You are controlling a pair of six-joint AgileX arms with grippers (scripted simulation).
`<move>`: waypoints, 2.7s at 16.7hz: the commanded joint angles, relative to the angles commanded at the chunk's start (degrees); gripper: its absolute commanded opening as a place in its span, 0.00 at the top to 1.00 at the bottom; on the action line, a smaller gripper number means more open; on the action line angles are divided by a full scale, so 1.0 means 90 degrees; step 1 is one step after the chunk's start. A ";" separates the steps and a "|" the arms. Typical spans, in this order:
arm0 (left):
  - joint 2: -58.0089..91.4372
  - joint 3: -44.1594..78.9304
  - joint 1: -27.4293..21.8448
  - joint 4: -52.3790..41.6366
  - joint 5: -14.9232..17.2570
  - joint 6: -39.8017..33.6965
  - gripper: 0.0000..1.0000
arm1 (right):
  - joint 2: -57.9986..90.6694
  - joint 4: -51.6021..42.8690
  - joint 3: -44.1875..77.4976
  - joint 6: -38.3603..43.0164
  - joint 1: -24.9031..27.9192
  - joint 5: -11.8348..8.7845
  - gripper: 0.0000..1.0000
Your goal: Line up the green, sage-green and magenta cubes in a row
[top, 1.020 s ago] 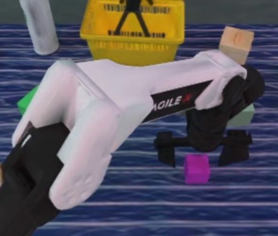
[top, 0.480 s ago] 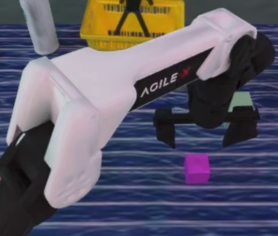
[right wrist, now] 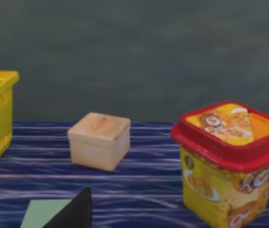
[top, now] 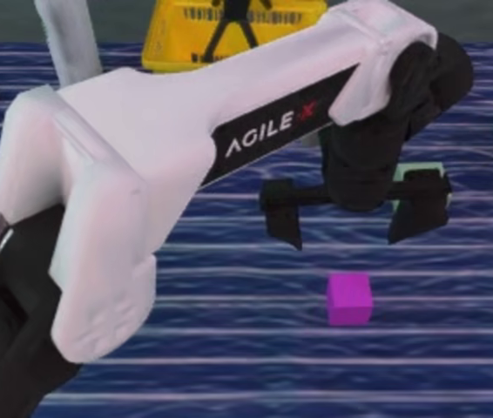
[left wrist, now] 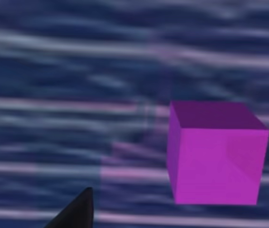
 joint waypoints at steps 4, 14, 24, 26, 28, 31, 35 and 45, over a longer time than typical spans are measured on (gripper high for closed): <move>-0.1430 -0.1351 0.0684 0.0813 -0.0042 0.0218 0.00 | 0.1299 -0.0831 0.1305 0.0171 0.0189 -0.0012 0.00; -0.8458 -0.7737 0.3404 0.4395 -0.0099 0.2157 0.00 | 0.8058 -0.4394 0.6891 0.0765 0.0881 0.0054 0.00; -1.4170 -1.3246 0.5389 0.7805 0.0042 0.5084 0.00 | 1.3508 -0.7350 1.1562 0.1312 0.1486 0.0070 0.00; -1.4832 -1.3842 0.5588 0.8239 0.0080 0.5483 0.00 | 1.4073 -0.7643 1.2171 0.1381 0.1554 0.0058 0.00; -1.5231 -1.4193 0.5706 0.8515 0.0105 0.5740 0.00 | 1.4420 -0.7805 1.2523 0.1422 0.1594 0.0048 0.00; -1.5374 -1.4313 0.5746 0.8617 0.0114 0.5835 0.00 | 1.4547 -0.7862 1.2651 0.1436 0.1609 0.0044 0.00; -1.5374 -1.4313 0.5746 0.8617 0.0114 0.5835 0.00 | 1.4563 -0.7839 1.2636 0.1431 0.1579 0.0044 0.00; -1.5374 -1.4313 0.5746 0.8617 0.0114 0.5835 0.00 | 1.5089 -0.5962 1.1293 0.1451 0.1618 0.0050 0.00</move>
